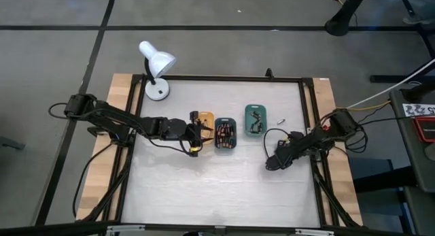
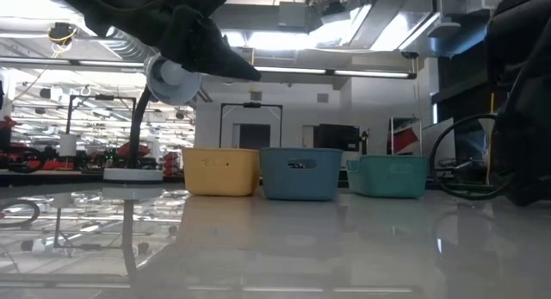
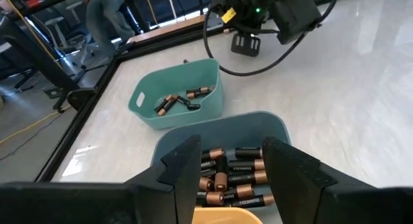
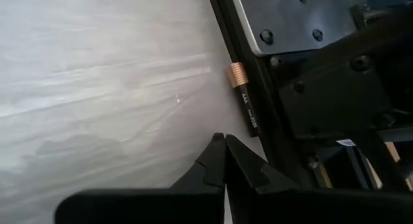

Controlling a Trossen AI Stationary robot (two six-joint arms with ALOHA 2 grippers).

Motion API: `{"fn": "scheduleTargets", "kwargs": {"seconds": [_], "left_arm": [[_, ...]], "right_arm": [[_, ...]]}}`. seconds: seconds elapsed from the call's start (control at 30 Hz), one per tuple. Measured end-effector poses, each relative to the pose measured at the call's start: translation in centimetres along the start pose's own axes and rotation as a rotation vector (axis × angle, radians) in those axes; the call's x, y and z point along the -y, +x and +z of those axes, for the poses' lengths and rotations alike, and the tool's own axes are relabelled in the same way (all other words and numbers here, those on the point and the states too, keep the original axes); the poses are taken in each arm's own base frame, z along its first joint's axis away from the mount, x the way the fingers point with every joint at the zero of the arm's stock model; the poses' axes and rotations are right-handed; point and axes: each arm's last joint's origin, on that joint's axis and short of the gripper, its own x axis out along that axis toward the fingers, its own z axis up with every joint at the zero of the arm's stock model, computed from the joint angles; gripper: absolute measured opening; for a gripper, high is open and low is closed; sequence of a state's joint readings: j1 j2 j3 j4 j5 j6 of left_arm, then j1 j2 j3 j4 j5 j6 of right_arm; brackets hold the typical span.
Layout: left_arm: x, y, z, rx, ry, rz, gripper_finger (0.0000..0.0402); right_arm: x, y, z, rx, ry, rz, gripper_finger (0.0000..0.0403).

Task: Sort batteries
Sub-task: Adjust the batteries

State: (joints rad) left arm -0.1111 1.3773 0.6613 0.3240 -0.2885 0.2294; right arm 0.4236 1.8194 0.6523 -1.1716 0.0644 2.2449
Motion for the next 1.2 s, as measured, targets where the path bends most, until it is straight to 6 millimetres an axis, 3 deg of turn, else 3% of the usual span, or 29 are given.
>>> {"fn": "scheduleTargets", "kwargs": {"seconds": [0.23,0.47,0.7,1.2], "left_arm": [[0.0,0.0,0.0,0.001,0.011,0.001,0.0156],[0.0,0.0,0.0,0.001,0.010,0.001,0.0156],[0.0,0.0,0.0,0.002,0.008,0.001,0.0156],[0.2,-0.1,0.1,0.005,0.007,-0.006,0.0156]], "right_arm": [[-0.1,-0.3,-0.2,-0.027,-0.006,-0.030,0.0001],[-0.1,-2.6,-0.1,-0.013,-0.049,-0.069,0.0001],[0.3,-0.6,0.1,0.009,-0.016,-0.079,0.0001],[-0.1,0.4,-0.3,0.046,0.030,-0.098,0.0001]]}}
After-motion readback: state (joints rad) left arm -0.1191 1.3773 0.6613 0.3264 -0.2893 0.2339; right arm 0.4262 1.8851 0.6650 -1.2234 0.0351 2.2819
